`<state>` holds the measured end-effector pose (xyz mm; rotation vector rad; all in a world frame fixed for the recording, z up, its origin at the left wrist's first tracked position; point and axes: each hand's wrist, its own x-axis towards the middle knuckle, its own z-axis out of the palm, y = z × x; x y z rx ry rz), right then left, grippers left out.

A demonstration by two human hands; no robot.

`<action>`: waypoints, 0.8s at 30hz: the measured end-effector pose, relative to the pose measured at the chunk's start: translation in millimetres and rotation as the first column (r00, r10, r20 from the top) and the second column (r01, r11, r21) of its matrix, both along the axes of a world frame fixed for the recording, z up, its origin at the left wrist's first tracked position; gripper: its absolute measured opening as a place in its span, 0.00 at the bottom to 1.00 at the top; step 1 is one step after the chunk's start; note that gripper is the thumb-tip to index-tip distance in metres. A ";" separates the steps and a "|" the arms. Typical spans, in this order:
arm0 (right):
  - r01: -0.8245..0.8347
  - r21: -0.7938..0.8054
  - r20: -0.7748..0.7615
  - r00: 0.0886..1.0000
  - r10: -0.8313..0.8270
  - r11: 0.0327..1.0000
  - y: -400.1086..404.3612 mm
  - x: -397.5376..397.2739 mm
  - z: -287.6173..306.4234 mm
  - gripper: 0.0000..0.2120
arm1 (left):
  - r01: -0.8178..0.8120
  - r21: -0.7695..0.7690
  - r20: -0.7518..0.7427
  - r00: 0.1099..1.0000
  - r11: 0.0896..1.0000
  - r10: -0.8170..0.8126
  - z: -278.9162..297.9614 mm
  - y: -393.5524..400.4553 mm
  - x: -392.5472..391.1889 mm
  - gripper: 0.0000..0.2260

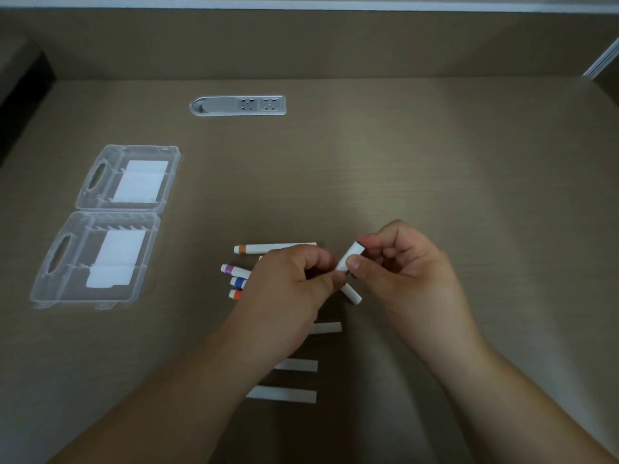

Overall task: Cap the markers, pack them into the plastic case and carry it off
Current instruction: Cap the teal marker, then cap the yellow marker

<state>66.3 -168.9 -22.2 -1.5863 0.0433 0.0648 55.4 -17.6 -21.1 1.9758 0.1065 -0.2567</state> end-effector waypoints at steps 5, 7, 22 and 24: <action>0.064 -0.075 0.008 0.998 -0.063 0.995 -22.6 5.8 4.5 0.09 | 0.049 0.318 0.088 0.993 0.947 -0.081 10.1 23.9 6.1 0.03; 0.120 -0.192 0.015 0.993 -0.120 0.974 -40.4 8.0 0.8 0.09 | 0.071 0.546 0.142 0.974 0.835 -0.176 6.3 37.3 16.2 0.04; -0.399 -0.832 -0.376 0.917 0.135 0.385 -101.2 -23.5 -7.3 0.09 | 0.026 0.835 0.203 0.914 0.549 -0.352 -37.7 43.6 27.6 0.11; -0.401 -0.832 -0.388 0.914 0.115 0.384 -100.2 -25.3 -7.9 0.08 | 0.026 0.832 0.195 0.921 0.554 -0.336 -35.0 42.4 26.8 0.12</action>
